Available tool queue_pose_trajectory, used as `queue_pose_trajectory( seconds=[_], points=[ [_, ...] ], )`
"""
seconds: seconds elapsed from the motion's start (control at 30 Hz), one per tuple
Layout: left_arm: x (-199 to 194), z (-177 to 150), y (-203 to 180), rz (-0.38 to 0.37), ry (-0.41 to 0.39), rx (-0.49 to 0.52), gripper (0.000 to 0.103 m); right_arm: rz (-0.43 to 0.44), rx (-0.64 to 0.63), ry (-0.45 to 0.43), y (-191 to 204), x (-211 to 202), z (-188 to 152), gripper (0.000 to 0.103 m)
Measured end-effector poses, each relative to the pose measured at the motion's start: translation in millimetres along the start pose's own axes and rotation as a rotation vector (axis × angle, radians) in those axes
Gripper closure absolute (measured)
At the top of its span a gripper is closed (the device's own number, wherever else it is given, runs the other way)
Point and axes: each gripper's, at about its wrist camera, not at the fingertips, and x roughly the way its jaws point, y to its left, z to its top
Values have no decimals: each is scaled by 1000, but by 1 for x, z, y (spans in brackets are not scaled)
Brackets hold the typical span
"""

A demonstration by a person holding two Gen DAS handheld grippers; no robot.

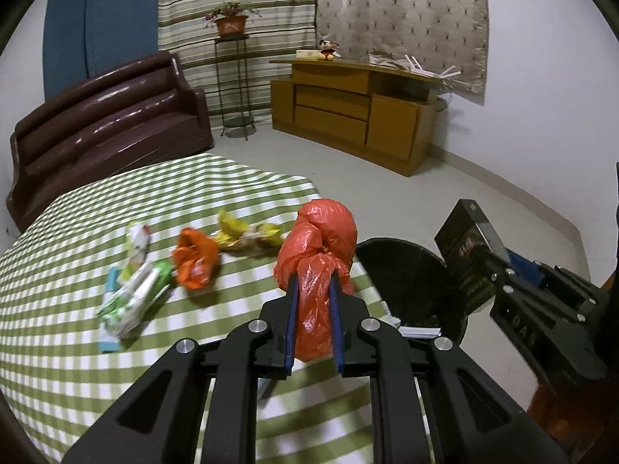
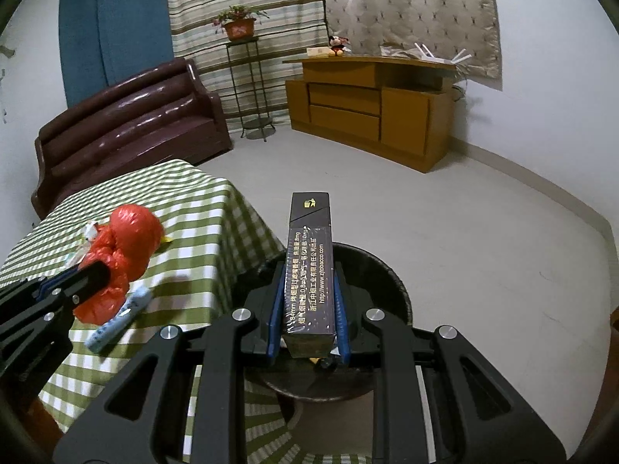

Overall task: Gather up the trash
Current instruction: 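Carry the box and red bag over the black bin and open both grippers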

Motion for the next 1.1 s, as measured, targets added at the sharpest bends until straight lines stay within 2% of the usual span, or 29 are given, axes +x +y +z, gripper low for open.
queue_pose_trajectory(
  seconds=[0.53, 1.1],
  points=[
    [49, 15, -36, -7, 57, 54, 88, -11, 57, 4, -33, 30, 3, 81],
    [64, 17, -46, 1, 78, 79, 88, -22, 76, 21, -44, 49, 5, 81]
  ],
)
